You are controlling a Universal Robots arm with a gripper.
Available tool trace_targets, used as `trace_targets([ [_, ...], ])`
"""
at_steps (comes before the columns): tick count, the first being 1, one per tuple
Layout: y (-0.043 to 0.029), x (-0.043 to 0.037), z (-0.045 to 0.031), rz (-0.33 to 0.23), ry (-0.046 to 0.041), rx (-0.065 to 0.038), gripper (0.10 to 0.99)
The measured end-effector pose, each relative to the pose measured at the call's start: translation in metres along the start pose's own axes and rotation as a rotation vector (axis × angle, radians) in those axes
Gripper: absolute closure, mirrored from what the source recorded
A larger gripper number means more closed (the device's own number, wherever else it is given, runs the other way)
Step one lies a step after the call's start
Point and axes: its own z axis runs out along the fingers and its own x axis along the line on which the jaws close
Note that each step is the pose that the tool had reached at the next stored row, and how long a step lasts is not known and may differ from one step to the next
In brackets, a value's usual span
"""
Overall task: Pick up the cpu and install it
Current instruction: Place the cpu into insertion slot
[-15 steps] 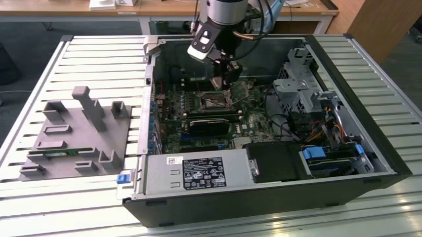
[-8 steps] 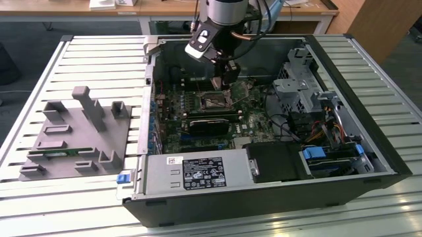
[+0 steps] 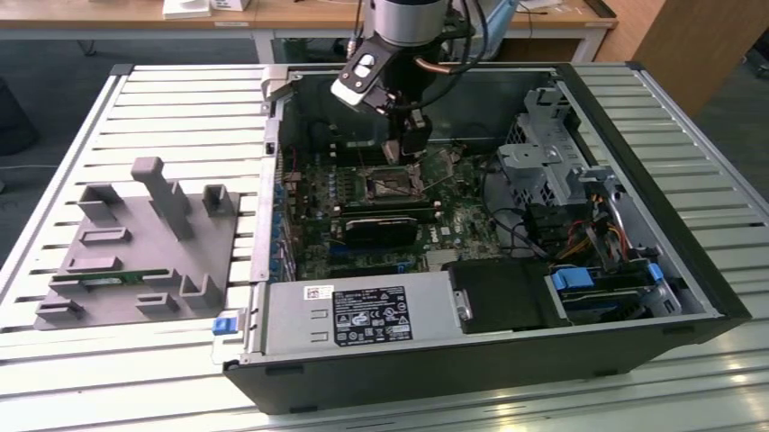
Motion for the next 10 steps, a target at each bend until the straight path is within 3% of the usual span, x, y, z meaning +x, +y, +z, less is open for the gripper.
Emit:
trace_targets([
  [7, -0.0016, 0.0022, 0.0043, 0.073, -0.0035, -0.001, 0.557],
  [10, -0.0019, 0.0026, 0.007, 0.079, -0.0037, -0.001, 0.557],
])
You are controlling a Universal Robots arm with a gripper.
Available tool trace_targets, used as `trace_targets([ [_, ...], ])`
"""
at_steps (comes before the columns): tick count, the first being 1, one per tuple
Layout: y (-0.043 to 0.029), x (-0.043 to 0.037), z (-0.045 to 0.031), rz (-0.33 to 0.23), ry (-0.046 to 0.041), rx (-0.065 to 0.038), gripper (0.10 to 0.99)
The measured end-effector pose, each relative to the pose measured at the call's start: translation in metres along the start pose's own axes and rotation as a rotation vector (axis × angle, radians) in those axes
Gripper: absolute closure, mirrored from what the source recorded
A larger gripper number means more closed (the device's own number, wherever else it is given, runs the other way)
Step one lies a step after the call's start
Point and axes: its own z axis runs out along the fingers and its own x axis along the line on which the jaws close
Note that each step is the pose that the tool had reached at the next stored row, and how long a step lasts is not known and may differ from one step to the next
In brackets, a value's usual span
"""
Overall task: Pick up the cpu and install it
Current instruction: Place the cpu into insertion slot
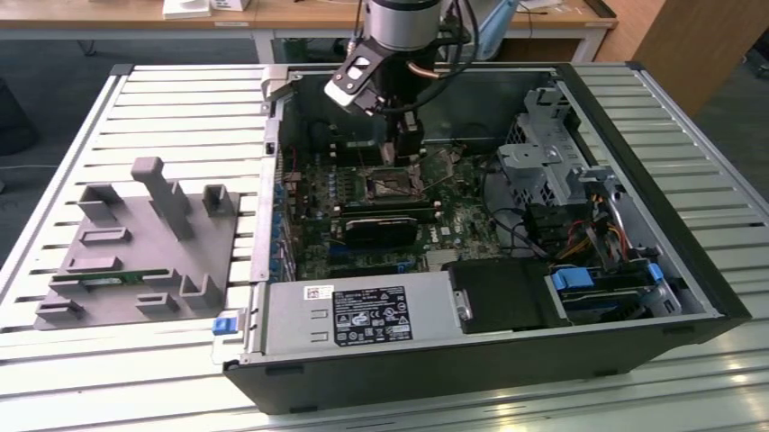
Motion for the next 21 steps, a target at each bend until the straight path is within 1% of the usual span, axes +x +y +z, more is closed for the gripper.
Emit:
trace_targets([
  [7, -0.001, 0.0007, 0.0109, 0.001, 0.0, 0.0, 0.557],
  [12, -0.0027, 0.0013, 0.0152, 0.054, -0.0025, -0.001, 0.557],
  [15, -0.0043, 0.0015, 0.0178, 0.055, -0.0027, -0.001, 0.557],
  [18, -0.0061, 0.002, 0.0223, 0.055, -0.0027, -0.001, 0.557],
  [21, -0.0065, 0.0023, 0.0273, 0.056, -0.0026, -0.001, 0.557],
])
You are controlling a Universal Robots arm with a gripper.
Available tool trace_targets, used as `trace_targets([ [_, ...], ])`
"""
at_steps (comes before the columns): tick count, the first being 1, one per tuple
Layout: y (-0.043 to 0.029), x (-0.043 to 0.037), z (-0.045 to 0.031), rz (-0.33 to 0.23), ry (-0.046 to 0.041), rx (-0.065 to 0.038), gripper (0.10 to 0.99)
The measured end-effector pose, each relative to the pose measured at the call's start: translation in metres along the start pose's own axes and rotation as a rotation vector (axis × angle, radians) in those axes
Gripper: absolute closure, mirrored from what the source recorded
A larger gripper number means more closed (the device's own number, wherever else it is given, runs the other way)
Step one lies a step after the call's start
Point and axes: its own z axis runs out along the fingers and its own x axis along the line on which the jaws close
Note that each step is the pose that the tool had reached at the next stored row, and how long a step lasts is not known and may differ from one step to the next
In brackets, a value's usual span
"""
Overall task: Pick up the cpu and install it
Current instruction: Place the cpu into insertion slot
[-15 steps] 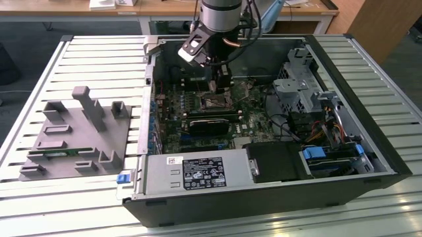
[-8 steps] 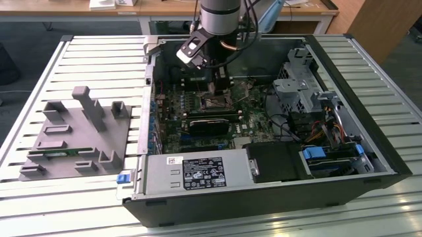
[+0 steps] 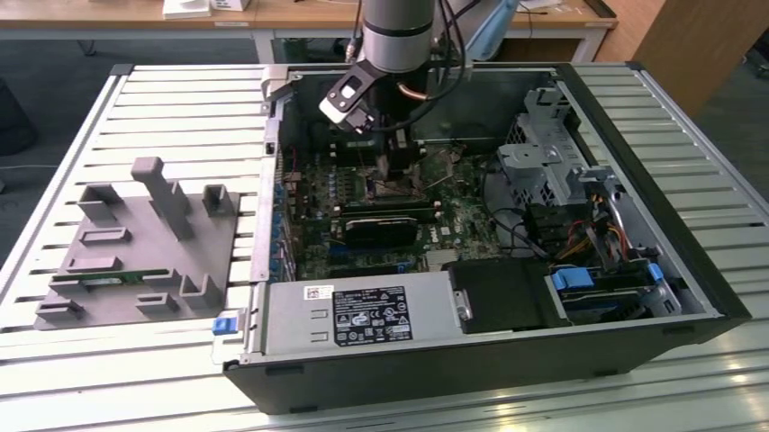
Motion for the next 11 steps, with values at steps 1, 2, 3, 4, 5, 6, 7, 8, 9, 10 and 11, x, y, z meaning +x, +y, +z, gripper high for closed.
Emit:
trace_targets([
  [1, -0.0002, 0.0, 0.0017, 0.0, 0.0, 0.0, 0.557],
  [2, -0.0003, 0.0, 0.0033, 0.001, 0.0, 0.0, 0.557],
  [3, -0.0005, 0.0001, 0.0048, 0.001, 0.0, 0.0, 0.557],
  [4, -0.0007, 0.0001, 0.006, 0.001, 0.0, 0.0, 0.557],
  [5, -0.0009, 0.0001, 0.0071, 0.002, -0.0001, 0.0, 0.557],
  [6, -0.001, 0.0002, 0.008, 0.002, 0.0, 0.0, 0.557],
  [7, -0.001, 0.0001, 0.0089, 0.002, -0.0001, 0.0, 0.557],
  [8, -0.0012, 0.0001, 0.0097, 0.005, -0.0002, 0.0, 0.557],
  [9, -0.0013, 0.0002, 0.0105, 0.009, -0.0004, 0.0, 0.557],
  [10, -0.0014, 0.0002, 0.0113, 0.013, -0.0006, 0.0, 0.557],
  [11, -0.0015, 0.0003, 0.0123, 0.015, -0.0006, 0.0, 0.557],
])
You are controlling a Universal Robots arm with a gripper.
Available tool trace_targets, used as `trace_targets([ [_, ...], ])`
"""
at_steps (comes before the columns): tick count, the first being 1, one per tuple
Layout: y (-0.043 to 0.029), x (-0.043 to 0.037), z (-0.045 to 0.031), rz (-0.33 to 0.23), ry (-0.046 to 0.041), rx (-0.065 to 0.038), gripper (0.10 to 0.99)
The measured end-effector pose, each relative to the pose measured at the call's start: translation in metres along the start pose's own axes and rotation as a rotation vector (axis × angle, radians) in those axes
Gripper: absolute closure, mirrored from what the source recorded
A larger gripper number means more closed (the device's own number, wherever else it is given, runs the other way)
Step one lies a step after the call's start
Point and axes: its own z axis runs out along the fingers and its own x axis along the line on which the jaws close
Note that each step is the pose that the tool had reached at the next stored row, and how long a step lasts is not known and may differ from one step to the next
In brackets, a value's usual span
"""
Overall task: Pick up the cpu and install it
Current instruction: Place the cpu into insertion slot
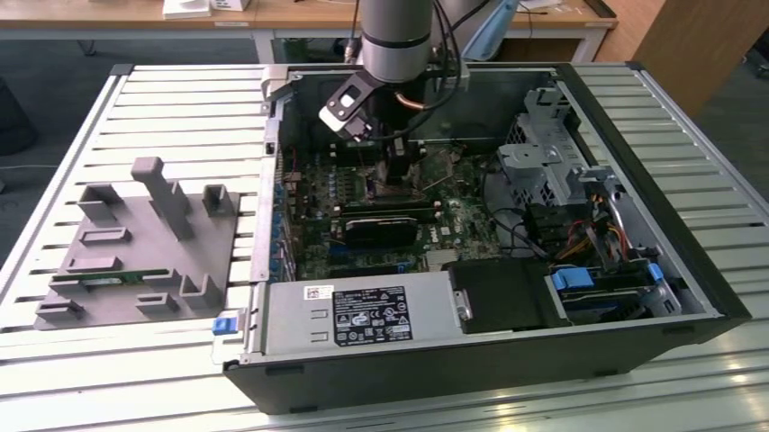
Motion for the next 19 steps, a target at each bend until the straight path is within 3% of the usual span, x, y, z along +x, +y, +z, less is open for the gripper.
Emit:
trace_targets([
  [7, -0.0007, -0.0001, 0.0078, 0.001, 0.0, 0.0, 0.557],
  [19, -0.0016, -0.0001, 0.0148, 0.009, -0.0005, 0.0, 0.557],
])
